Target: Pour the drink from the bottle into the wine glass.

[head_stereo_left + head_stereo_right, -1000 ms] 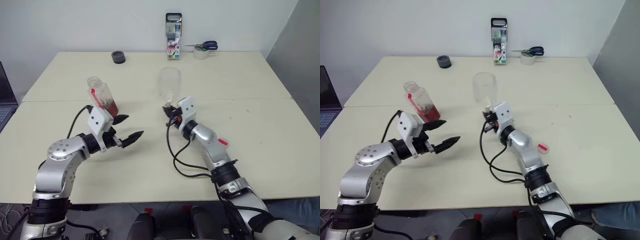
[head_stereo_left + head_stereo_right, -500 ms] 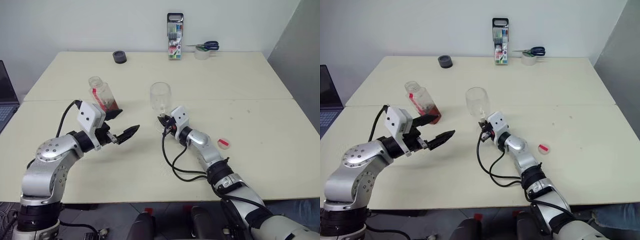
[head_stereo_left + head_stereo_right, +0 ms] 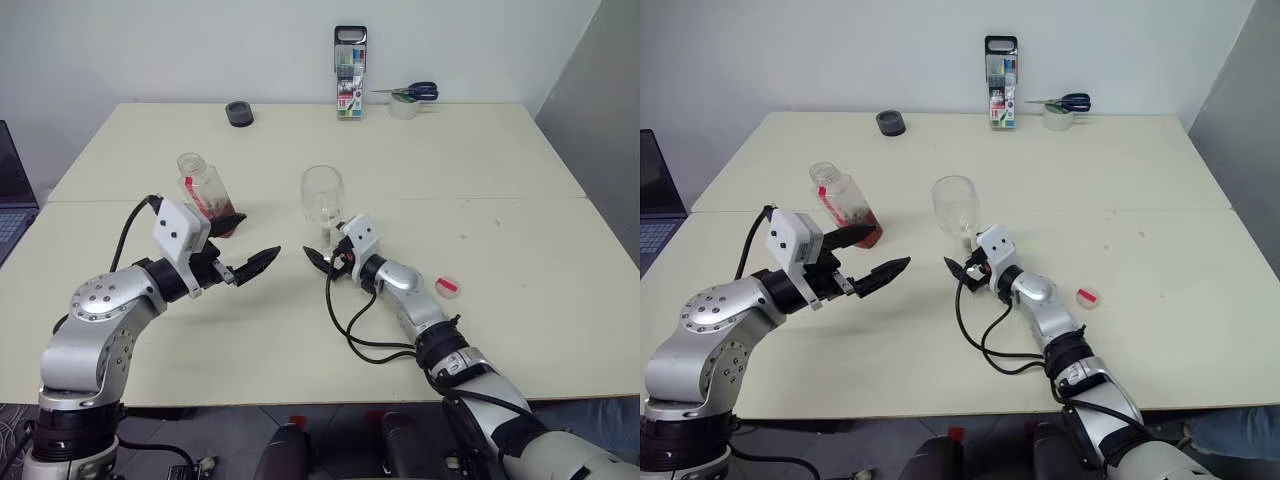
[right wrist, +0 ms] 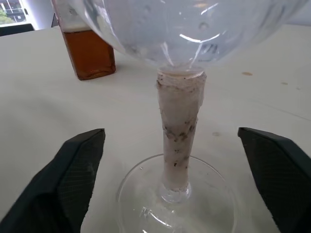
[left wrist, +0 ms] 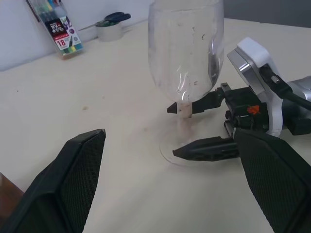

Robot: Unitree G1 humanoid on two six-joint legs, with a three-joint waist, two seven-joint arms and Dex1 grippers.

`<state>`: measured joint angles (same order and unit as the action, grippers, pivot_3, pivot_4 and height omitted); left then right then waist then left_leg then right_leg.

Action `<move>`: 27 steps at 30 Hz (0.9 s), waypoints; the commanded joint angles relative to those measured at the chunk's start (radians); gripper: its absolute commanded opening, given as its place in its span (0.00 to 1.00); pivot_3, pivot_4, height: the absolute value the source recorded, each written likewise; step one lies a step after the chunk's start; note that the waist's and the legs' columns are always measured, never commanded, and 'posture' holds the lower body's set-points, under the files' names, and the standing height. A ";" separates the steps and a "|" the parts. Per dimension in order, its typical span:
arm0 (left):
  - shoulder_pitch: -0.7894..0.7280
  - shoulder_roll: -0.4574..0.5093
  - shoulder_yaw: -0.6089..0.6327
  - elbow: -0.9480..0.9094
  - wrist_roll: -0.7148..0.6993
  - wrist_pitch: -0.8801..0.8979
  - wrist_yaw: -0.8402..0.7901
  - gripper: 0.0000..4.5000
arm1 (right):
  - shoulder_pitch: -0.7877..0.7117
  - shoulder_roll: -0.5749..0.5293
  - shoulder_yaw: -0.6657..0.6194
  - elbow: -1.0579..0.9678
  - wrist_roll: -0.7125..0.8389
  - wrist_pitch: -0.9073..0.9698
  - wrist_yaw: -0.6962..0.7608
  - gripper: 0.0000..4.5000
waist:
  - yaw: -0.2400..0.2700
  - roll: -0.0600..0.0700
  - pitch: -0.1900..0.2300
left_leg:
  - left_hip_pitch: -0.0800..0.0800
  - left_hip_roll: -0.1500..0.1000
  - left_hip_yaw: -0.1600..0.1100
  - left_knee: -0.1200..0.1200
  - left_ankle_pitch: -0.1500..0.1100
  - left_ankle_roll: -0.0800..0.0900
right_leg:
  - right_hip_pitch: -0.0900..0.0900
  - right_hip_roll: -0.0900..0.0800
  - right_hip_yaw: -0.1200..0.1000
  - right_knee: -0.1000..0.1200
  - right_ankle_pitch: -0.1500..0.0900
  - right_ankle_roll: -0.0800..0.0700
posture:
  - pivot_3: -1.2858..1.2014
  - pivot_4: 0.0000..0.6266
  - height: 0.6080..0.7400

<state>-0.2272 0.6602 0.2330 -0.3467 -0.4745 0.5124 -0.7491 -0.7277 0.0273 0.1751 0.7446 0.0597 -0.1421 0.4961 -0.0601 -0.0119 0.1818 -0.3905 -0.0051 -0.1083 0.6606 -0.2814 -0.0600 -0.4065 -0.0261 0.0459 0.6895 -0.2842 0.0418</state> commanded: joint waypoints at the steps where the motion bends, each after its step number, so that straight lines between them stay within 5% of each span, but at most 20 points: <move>1: -0.026 -0.005 0.018 -0.015 -0.022 -0.020 0.011 1.00 | 0.011 -0.009 -0.011 -0.080 0.008 0.023 0.023 1.00 | 0.000 0.000 0.000 | 0.000 0.000 0.000 0.000 0.000 0.000 | 0.000 0.000 0.000 0.000 0.000 0.000 | 0.52 0.24 1.00; 14: 0.026 -0.056 0.031 -0.017 -0.046 -0.028 0.060 1.00 | 0.203 -0.150 0.020 -0.451 0.007 0.263 0.105 1.00 | 0.003 0.000 0.000 | 0.000 0.000 0.000 0.000 0.000 0.000 | 0.000 -0.001 0.000 0.000 0.000 0.000 | 0.52 0.24 1.00; 27: 0.099 -0.162 0.000 0.157 0.146 -0.196 0.222 1.00 | 0.444 -0.415 0.022 -1.041 0.132 0.514 0.297 1.00 | 0.012 -0.001 0.000 | -0.001 0.000 -0.001 0.001 0.000 0.001 | 0.001 -0.001 -0.001 -0.002 0.000 0.000 | 0.52 0.24 1.00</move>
<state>-0.1224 0.5025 0.2292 -0.1994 -0.3498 0.3577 -0.5501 -0.2836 -0.3751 0.2213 -0.2082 0.1586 0.3677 0.7727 -0.0483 -0.0124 0.1819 -0.3910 -0.0052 -0.1090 0.6612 -0.2816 -0.0595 -0.4052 -0.0269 0.0448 0.6873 -0.2843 0.0420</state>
